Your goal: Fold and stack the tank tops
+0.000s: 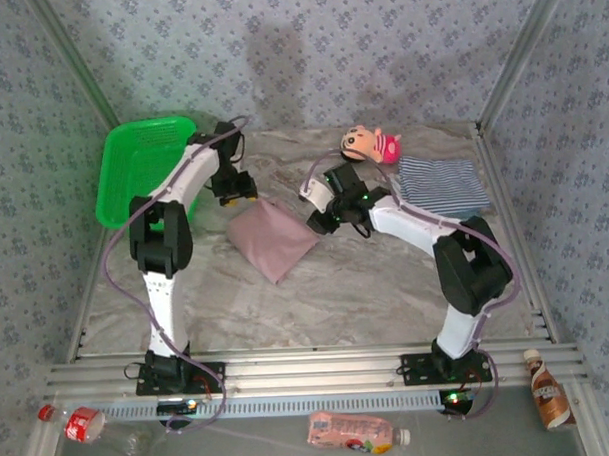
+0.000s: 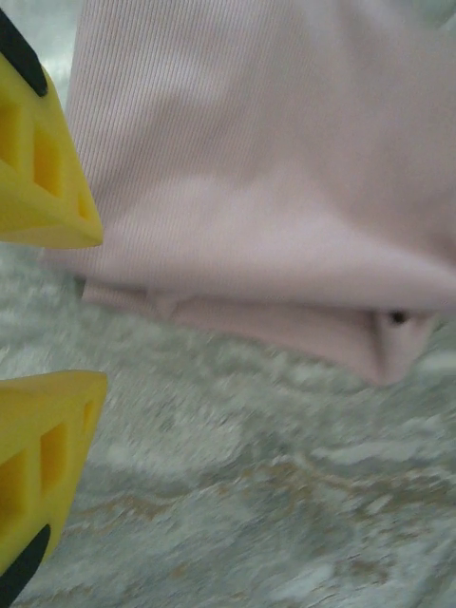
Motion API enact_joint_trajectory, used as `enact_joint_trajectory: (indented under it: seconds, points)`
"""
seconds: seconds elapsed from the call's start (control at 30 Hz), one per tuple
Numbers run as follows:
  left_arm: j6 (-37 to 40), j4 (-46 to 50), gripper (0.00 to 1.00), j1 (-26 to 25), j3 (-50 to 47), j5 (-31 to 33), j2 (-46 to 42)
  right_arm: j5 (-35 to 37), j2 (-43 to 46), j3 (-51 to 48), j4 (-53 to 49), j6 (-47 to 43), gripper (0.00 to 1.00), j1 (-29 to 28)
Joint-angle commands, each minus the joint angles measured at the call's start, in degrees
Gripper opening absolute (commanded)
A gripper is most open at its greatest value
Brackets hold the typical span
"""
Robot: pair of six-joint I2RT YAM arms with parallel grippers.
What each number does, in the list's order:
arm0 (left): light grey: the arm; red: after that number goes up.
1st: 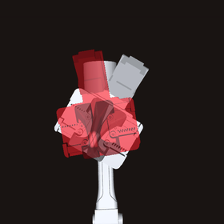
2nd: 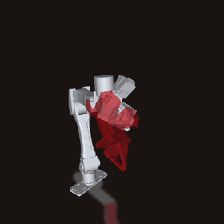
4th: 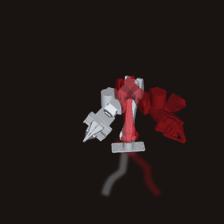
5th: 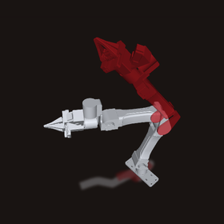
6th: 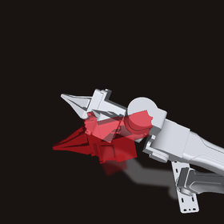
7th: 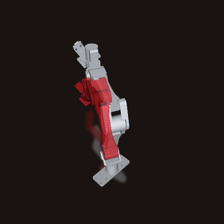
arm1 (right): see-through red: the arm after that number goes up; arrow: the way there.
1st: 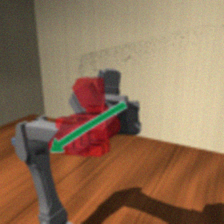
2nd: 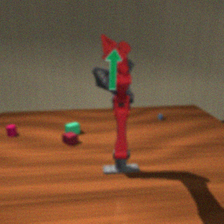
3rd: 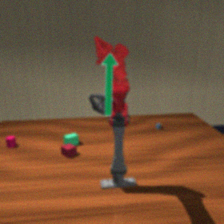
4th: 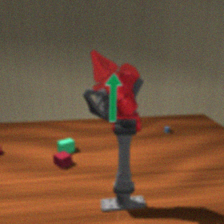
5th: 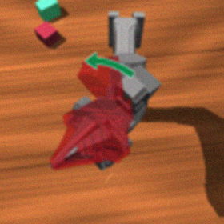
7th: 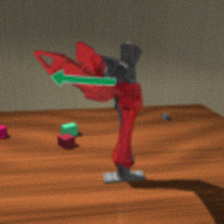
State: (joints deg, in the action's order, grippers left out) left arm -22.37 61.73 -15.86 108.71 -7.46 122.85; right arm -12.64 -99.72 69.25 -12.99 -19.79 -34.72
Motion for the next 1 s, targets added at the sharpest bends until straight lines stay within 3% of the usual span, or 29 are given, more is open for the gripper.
enact_joint_trajectory:
  seconds: [0.0, 0.17, 0.33, 0.7, 0.97]
  points:
    - [3.69, 0.03, 0.5, 0.21, -6.23, -0.35, -2.69, -4.75, 0.0, -4.3, 4.81, 6.91, 0.41, -4.84]
    - [5.58, -4.08, 0.5, 1.25, -12.33, -0.51, -3.36, -4.58, -2.84, -6.31, 11.38, 15.34, 0.41, -10.07]
    - [7.4, -6.0, 0.5, 1.79, -11.9, -2.09, 0.1, -0.98, -7.42, -5.81, 10.52, 15.32, 0.41, -12.99]
    - [7.31, -4.49, 0.51, 1.71, -15.93, -1.42, 2.7, 6.39, -8.53, -5.5, -0.9, 8.73, 0.39, -9.47]
    - [-2.2, -10.56, 0.51, -3.94, -29.76, -10.81, -5.97, 5.48, -1.27, -5.8, -7.05, 10.48, 0.38, -5.85]
